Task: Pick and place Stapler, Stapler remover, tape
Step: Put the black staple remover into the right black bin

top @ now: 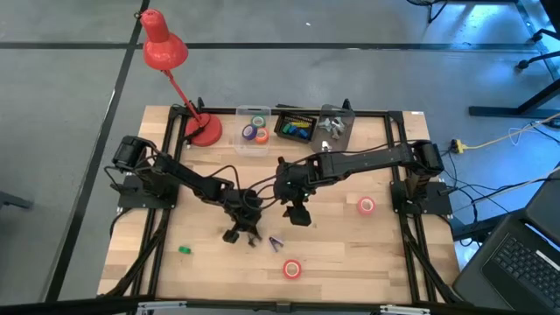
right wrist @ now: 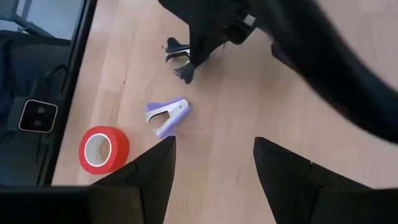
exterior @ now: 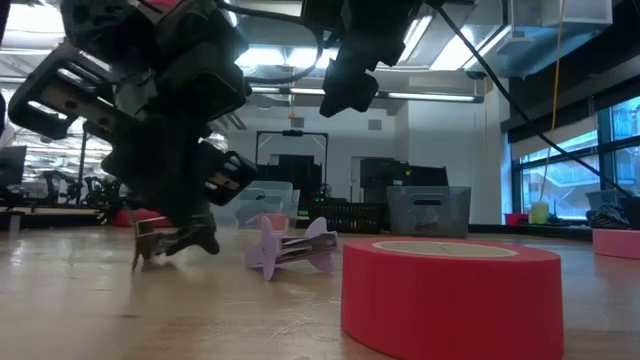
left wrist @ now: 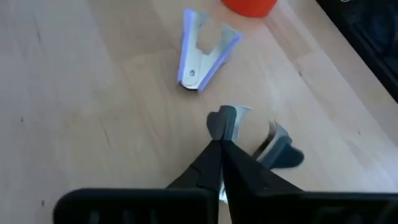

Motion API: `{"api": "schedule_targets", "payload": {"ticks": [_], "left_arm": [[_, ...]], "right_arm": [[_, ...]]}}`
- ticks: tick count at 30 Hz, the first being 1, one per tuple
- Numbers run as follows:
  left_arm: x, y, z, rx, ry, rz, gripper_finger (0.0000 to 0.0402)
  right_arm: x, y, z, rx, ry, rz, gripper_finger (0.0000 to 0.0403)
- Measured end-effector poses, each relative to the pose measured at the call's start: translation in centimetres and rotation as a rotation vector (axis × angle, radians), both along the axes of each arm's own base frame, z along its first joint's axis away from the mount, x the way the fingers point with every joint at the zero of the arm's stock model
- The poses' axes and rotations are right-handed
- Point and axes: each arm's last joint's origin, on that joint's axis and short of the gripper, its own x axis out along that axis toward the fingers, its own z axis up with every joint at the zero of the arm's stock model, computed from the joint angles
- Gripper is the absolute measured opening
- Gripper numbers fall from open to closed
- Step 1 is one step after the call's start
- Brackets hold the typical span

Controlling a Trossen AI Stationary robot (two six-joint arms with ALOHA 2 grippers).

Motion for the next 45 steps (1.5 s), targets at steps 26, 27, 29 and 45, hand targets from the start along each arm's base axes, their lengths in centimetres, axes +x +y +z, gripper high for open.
{"api": "schedule_targets", "payload": {"ticks": [26, 27, 29, 45], "left_arm": [[0.0, 0.8, 2.6, 0.013, -0.105, 0.068, 0.0061], [0.0, 0.8, 2.5, 0.023, -0.107, 0.078, 0.0075], [0.0, 0.7, 2.5, 0.037, -0.109, 0.096, 0.0101], [0.1, 0.2, 2.5, 0.030, -0.118, 0.086, 0.0154]], "right_arm": [[-1.0, -0.1, 0.1, -0.007, 0.082, -0.006, 0.0217], [-1.0, -0.1, 0.1, -0.007, 0.078, -0.005, 0.0217], [-0.9, -0.1, 0.2, -0.007, 0.068, -0.003, 0.0217], [-0.8, -0.1, 0.3, -0.005, 0.051, -0.003, 0.0217]]}}
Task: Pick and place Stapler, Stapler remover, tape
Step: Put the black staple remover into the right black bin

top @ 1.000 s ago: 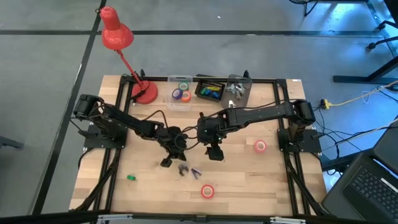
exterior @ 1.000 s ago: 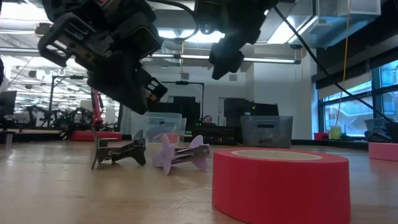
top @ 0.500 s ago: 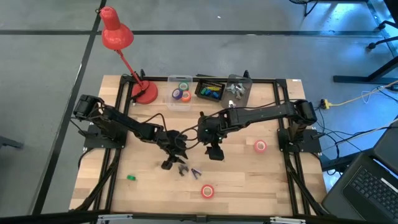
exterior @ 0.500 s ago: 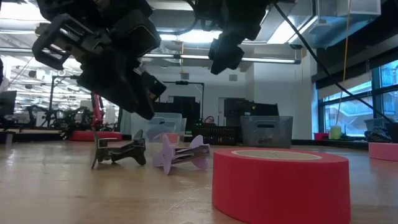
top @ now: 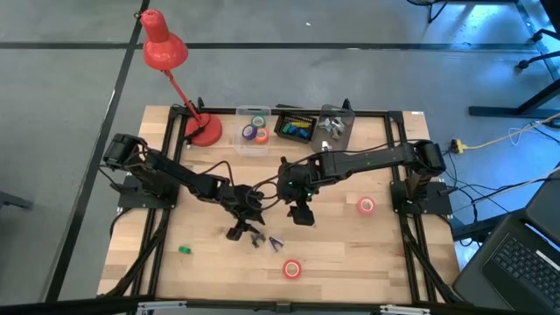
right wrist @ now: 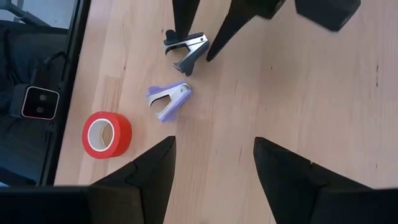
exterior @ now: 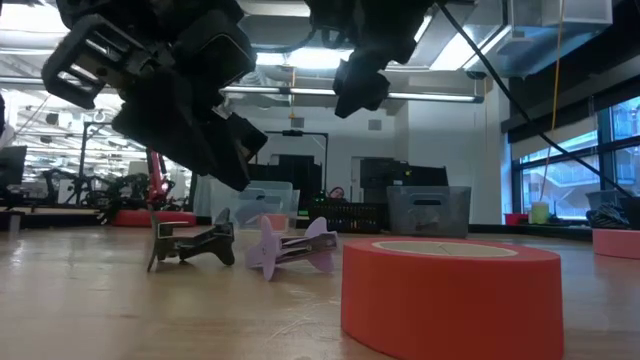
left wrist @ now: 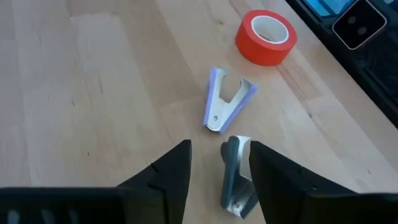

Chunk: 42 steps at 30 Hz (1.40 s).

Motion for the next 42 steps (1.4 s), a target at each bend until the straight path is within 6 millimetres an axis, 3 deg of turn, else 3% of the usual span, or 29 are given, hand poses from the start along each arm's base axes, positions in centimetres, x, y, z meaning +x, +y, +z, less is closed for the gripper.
{"api": "schedule_targets", "payload": {"ticks": [16, 18, 24, 29, 33, 37, 42], "left_arm": [[1.7, -0.5, -2.1, -0.021, 0.074, -0.035, 0.0145], [1.7, -0.6, -2.6, -0.021, 0.093, -0.036, 0.0146], [1.8, -0.7, -2.9, -0.015, 0.094, -0.033, 0.0145], [1.8, -0.7, -2.8, -0.005, 0.083, -0.041, 0.0137], [1.8, -0.7, -2.9, 0.010, 0.079, -0.056, 0.0099], [1.8, -0.6, -2.8, 0.012, 0.073, -0.065, 0.0024], [2.2, 0.1, -2.5, 0.010, 0.042, -0.010, 0.0004]], "right_arm": [[0.1, -0.1, 0.0, -0.015, -0.006, -0.012, 0.0217], [-0.4, -0.3, 0.5, -0.073, -0.007, -0.034, 0.0217], [-2.0, -0.2, 4.6, -0.142, -0.171, -0.035, 0.0217], [-5.0, -0.3, 6.1, -0.180, -0.251, -0.096, 0.0217], [-8.6, -0.5, 5.1, -0.137, -0.316, -0.194, 0.0217], [-12.3, -0.3, 4.2, -0.025, -0.445, -0.281, 0.0217], [-16.0, 0.0, 1.6, 0.104, -0.536, -0.382, 0.0217]]}}
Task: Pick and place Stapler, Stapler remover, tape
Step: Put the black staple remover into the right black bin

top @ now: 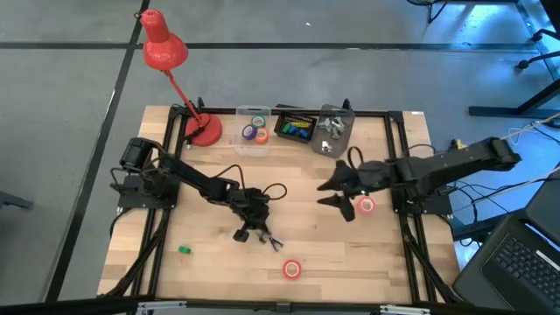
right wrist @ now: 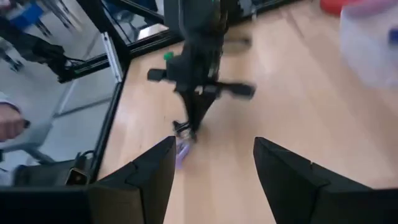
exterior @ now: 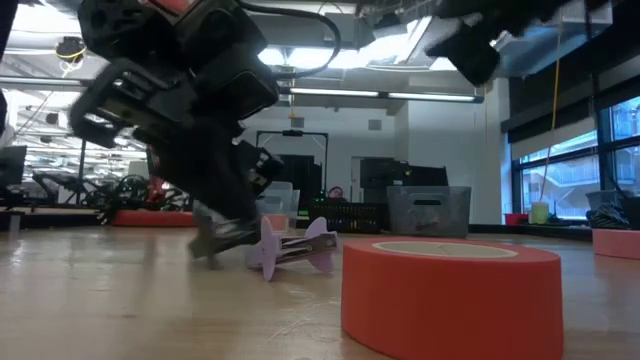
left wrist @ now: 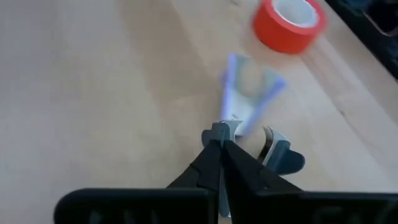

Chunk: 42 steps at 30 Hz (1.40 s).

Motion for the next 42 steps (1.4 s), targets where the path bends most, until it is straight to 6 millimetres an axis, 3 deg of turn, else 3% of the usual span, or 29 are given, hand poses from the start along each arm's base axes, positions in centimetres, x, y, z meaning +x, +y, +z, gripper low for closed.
{"api": "schedule_targets", "payload": {"ticks": [4, 9, 19, 23, 31, 42], "left_arm": [[0.5, 1.1, 0.5, 0.029, -0.059, 0.074, 0.0003], [1.1, 2.8, 1.4, 0.026, -0.174, 0.165, 0.0002], [0.3, 7.9, 4.6, -0.159, -0.691, 0.254, 0.0002], [0.4, 9.3, 6.1, -0.210, -0.803, 0.245, 0.0002], [2.7, 11.1, 7.5, -0.194, -0.710, 0.292, 0.0002], [5.7, 11.4, 10.3, -0.022, -0.638, 0.419, 0.0002]], "right_arm": [[-1.8, 0.3, -3.0, 0.095, -0.057, -0.009, 0.0217], [-2.7, 0.5, -5.4, 0.177, -0.165, -0.003, 0.0217], [-2.9, 0.7, -5.6, 0.138, -0.218, 0.032, 0.0217], [-2.8, 0.5, -5.6, 0.073, -0.232, 0.012, 0.0217], [-2.3, -0.3, -6.2, -0.081, -0.220, -0.090, 0.0217], [-0.5, -0.4, -5.3, -0.273, -0.206, -0.153, 0.0217]]}}
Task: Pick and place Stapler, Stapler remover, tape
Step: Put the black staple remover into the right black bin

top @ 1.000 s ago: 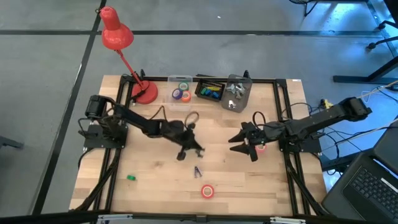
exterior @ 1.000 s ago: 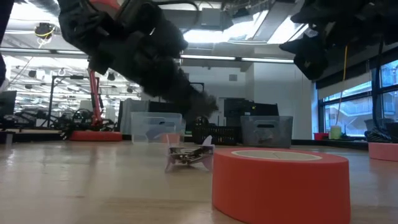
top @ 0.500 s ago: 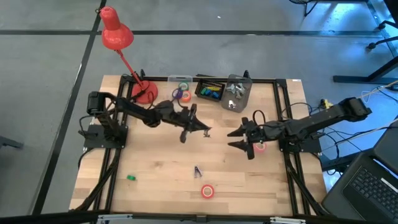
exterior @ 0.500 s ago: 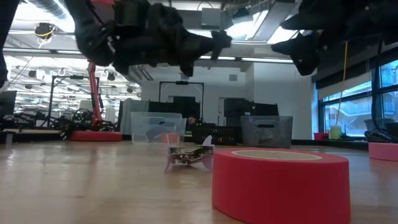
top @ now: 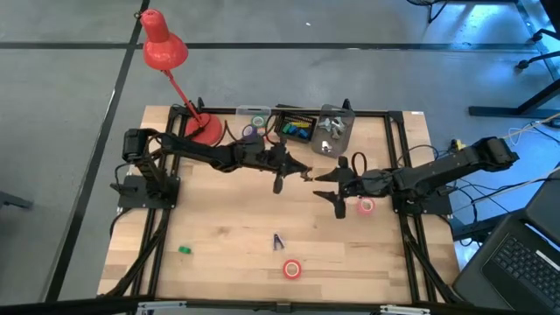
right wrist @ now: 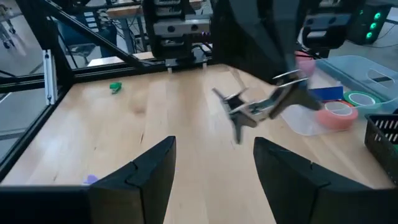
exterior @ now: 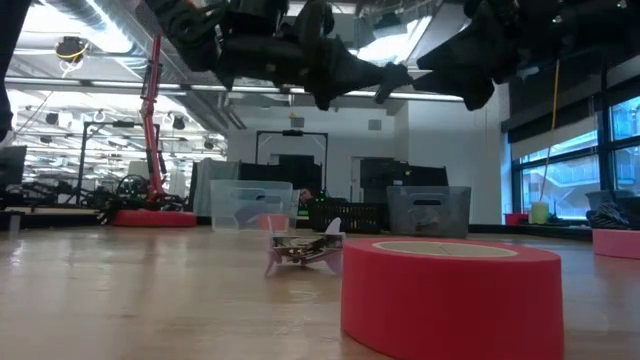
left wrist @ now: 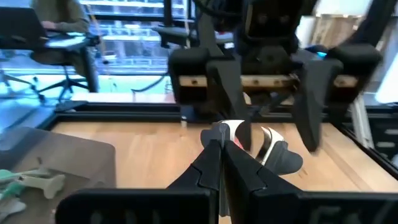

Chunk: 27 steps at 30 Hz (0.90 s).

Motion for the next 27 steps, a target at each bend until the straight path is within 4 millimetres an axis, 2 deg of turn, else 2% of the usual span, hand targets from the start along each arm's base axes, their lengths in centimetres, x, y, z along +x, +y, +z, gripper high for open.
{"api": "schedule_targets", "payload": {"ticks": [8, 12, 22, 27], "left_arm": [[0.5, -0.2, 0.8, -0.006, -0.017, 0.035, 0.0002], [0.5, -0.2, 0.8, -0.008, -0.017, 0.036, 0.0002], [0.5, -0.2, 0.8, -0.002, -0.007, 0.036, 0.0002], [0.4, -0.2, 0.6, 0.002, 0.009, 0.035, 0.0002]], "right_arm": [[0.3, -0.6, 0.2, -0.001, -0.010, -0.037, 0.0216], [0.3, -0.9, 0.2, 0.001, -0.011, -0.050, 0.0196], [0.4, -1.2, 0.4, 0.013, -0.036, -0.066, 0.0099], [0.4, -1.1, 0.4, 0.044, -0.039, -0.055, 0.0024]]}}
